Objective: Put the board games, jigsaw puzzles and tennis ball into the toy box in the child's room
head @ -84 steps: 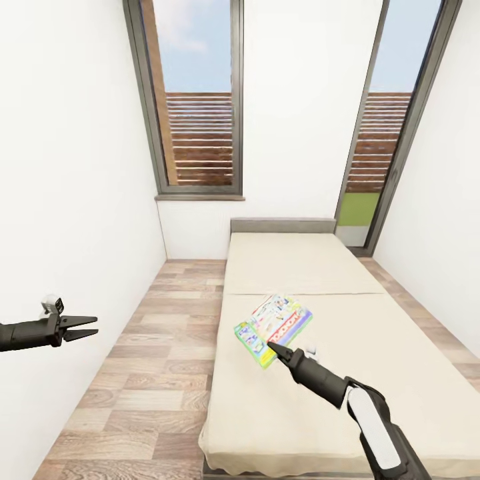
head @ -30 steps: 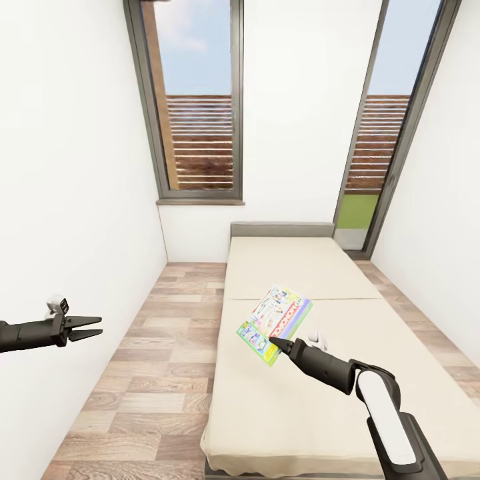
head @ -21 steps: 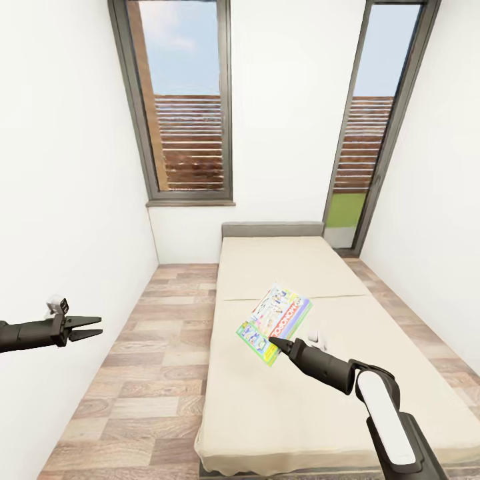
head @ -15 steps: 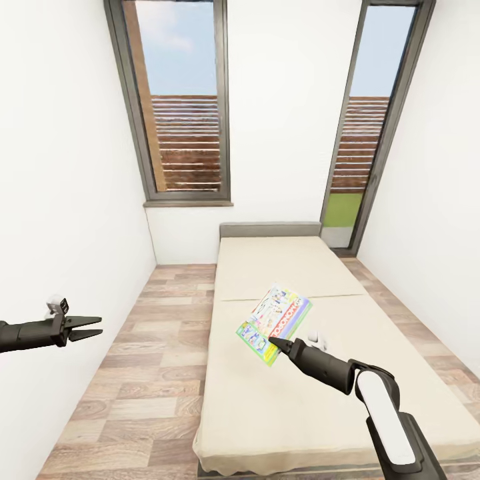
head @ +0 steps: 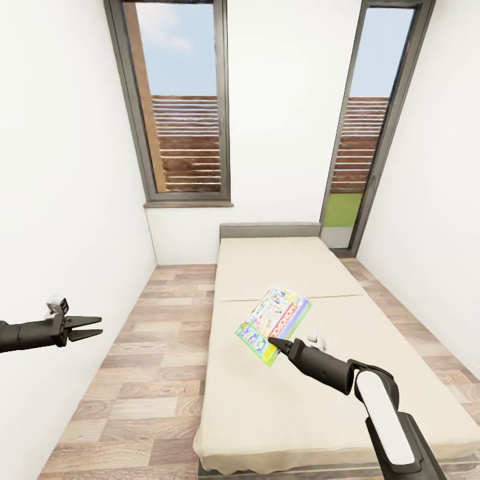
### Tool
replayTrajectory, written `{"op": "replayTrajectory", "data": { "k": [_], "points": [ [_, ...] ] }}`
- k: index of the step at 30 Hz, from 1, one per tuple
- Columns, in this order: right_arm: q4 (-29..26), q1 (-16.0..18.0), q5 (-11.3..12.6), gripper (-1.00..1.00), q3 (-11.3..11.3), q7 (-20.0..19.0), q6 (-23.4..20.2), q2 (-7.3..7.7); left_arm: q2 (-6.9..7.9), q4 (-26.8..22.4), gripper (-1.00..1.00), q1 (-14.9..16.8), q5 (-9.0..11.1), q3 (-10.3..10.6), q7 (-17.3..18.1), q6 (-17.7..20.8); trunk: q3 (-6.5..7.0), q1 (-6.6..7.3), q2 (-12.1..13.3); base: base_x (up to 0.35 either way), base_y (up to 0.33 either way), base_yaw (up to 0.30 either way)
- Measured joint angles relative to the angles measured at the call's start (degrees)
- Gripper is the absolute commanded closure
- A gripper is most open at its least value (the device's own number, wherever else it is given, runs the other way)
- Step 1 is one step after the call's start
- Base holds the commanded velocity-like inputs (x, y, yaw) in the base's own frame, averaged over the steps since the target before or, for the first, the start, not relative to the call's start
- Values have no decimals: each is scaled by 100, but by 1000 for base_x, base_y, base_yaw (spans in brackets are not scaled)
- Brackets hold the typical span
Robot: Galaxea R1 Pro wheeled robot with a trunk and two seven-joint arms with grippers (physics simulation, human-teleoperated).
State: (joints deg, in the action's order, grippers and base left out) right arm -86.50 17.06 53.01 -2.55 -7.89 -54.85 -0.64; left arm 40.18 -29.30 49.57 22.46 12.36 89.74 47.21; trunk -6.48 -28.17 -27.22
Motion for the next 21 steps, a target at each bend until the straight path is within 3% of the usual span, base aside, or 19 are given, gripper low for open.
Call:
{"op": "replayTrajectory", "data": {
  "k": [11, 21],
  "points": [
    [565, 1, -117, 100, -33, -6, 42, 9, 0, 0, -100, 0, 1, 3, 0, 0, 198, 242, 442, 0, 0, 0],
    [1072, 2, -40, 100, -51, -61, 283, 42, 0, 0, -100, 0, 1, 1, 0, -3, 199, 242, 444, 0, 0, 0]
  ]
}}
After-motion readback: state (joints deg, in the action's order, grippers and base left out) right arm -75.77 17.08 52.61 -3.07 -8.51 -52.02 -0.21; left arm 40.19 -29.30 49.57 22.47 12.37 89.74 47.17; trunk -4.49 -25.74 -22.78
